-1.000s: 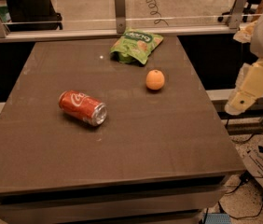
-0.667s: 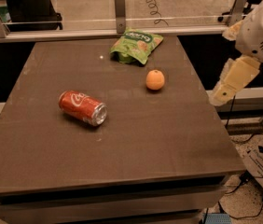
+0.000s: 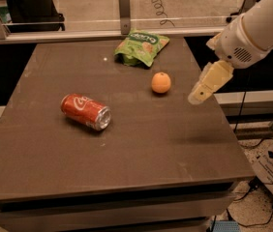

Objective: Pick orange

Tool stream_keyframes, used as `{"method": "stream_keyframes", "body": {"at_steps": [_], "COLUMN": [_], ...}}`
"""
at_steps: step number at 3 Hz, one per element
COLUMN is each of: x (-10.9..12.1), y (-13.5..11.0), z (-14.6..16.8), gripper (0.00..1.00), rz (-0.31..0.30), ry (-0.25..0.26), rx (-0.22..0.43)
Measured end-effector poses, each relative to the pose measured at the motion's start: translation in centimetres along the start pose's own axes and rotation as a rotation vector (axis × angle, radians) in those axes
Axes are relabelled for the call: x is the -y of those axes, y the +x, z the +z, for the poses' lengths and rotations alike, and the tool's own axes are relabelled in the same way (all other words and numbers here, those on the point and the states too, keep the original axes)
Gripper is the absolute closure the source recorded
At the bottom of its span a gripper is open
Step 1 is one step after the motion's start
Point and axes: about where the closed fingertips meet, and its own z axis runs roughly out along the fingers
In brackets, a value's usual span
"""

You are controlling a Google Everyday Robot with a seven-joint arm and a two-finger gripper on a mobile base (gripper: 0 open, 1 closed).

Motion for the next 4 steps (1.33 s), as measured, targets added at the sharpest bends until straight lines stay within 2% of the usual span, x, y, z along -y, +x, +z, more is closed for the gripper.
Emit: {"method": "stream_keyframes", "body": {"at_steps": [2, 4], "x": [1.1, 1.2], "y": [-1.5, -3.0], "z": [5.3, 10.3], "gripper": [0.0, 0.0], "rz": [0.067, 0.084], "ry": [-0.046, -0.083], "rx": [0.148, 0.236]}}
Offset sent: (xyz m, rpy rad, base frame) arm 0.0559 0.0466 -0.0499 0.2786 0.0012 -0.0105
